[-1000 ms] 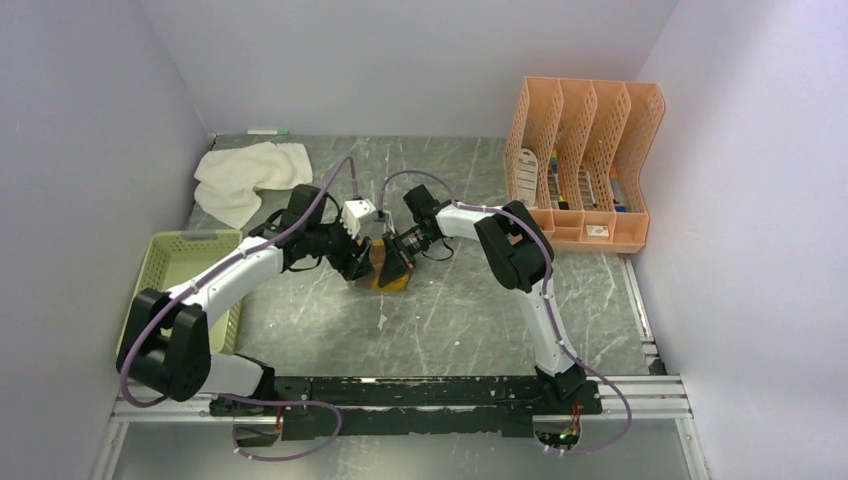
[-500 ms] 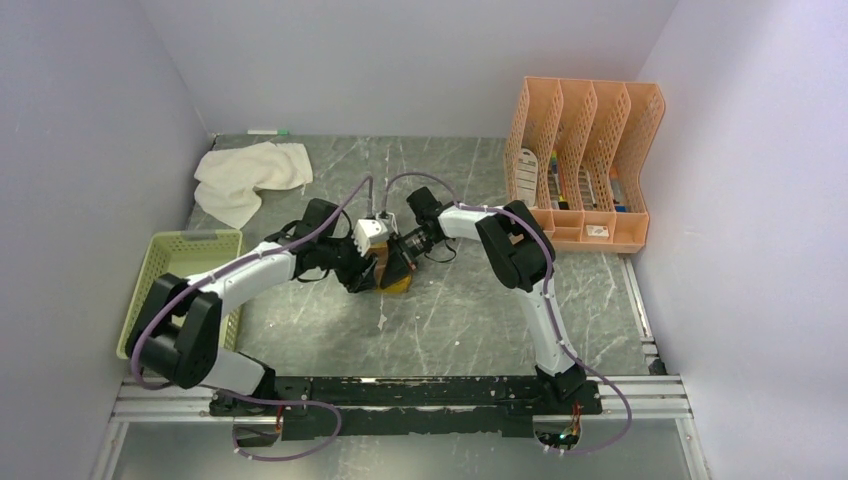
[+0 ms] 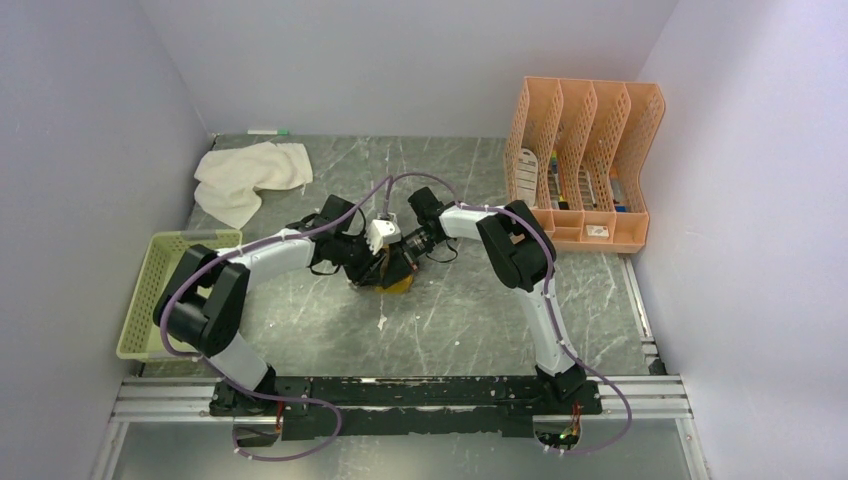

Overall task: Roll the towels
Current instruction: Roll the towel at the center of the board.

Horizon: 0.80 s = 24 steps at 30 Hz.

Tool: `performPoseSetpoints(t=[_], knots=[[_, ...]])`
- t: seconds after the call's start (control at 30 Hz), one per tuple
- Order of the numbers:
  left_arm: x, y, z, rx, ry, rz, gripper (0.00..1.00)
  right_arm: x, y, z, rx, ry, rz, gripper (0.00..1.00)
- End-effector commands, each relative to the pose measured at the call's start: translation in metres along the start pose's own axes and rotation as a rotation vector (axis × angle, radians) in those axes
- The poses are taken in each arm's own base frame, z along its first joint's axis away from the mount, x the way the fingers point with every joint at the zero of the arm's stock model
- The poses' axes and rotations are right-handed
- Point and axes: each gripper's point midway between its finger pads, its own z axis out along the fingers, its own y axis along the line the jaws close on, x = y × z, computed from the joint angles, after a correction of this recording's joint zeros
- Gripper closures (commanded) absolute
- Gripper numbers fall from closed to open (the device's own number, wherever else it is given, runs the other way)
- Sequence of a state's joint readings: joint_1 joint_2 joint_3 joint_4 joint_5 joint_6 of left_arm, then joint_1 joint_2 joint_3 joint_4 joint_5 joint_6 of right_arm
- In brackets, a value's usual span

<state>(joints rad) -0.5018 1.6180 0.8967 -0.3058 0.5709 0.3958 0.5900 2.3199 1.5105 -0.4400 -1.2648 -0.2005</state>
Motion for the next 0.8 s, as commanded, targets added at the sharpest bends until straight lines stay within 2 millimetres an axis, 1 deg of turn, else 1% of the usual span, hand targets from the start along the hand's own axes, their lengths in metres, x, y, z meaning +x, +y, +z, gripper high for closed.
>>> performPoseSetpoints(t=[0.0, 0.07, 0.1, 0.13, 0.2, 0.27, 0.3, 0.33, 0.37, 0.4, 0.47, 0.57, 0.6, 0.63, 0.67, 0.7, 0.77], knots=[[0.012, -0.017, 0.006, 0.076, 0.048, -0.003, 0.59, -0.009, 0.006, -0.004, 0.004, -0.010, -0.019, 0.78], [0.013, -0.019, 0.008, 0.088, 0.052, -0.011, 0.65, -0.012, 0.007, -0.004, 0.005, -0.012, -0.023, 0.77], [0.013, -0.019, 0.008, 0.095, 0.055, -0.017, 0.77, -0.013, 0.007, -0.004, 0.007, -0.011, -0.025, 0.76], [0.014, -0.018, 0.010, 0.094, 0.066, -0.034, 0.91, -0.014, 0.007, -0.005, 0.009, -0.011, -0.027, 0.75], [0.021, -0.017, 0.013, 0.096, 0.098, -0.066, 0.93, -0.017, 0.007, -0.005, 0.014, -0.012, -0.031, 0.73], [0.030, -0.015, 0.018, 0.086, 0.132, -0.098, 0.93, -0.018, 0.007, -0.005, 0.020, -0.014, -0.031, 0.67], [0.036, -0.014, 0.020, 0.082, 0.154, -0.113, 0.93, -0.019, 0.006, -0.006, 0.029, -0.015, -0.031, 0.57], [0.038, -0.012, 0.021, 0.077, 0.169, -0.124, 0.93, -0.020, 0.006, -0.007, 0.038, -0.016, -0.033, 0.18], [0.041, -0.011, 0.022, 0.075, 0.183, -0.137, 0.93, -0.022, 0.006, -0.009, 0.048, -0.018, -0.039, 0.02], [0.042, -0.011, 0.023, 0.073, 0.191, -0.144, 0.93, -0.023, 0.006, -0.011, 0.058, -0.021, -0.043, 0.00], [0.044, -0.009, 0.023, 0.064, 0.200, -0.165, 0.93, -0.028, 0.005, -0.023, 0.092, -0.040, -0.047, 0.00], [0.044, -0.008, 0.021, 0.053, 0.195, -0.194, 0.93, -0.041, 0.002, -0.050, 0.159, -0.112, -0.034, 0.00], [0.043, -0.008, 0.019, 0.050, 0.187, -0.201, 0.93, -0.047, -0.003, -0.067, 0.197, -0.155, -0.022, 0.00], [0.041, -0.006, 0.017, 0.043, 0.173, -0.208, 0.93, -0.053, -0.004, -0.081, 0.240, -0.192, -0.019, 0.00], [0.038, -0.005, 0.015, 0.038, 0.157, -0.212, 0.93, -0.058, -0.011, -0.094, 0.306, -0.224, -0.006, 0.00], [0.035, -0.005, 0.013, 0.038, 0.142, -0.217, 0.93, -0.059, -0.014, -0.104, 0.344, -0.243, 0.006, 0.00], [0.029, -0.005, 0.008, 0.039, 0.111, -0.225, 0.93, -0.058, -0.031, -0.127, 0.480, -0.270, 0.045, 0.00]])
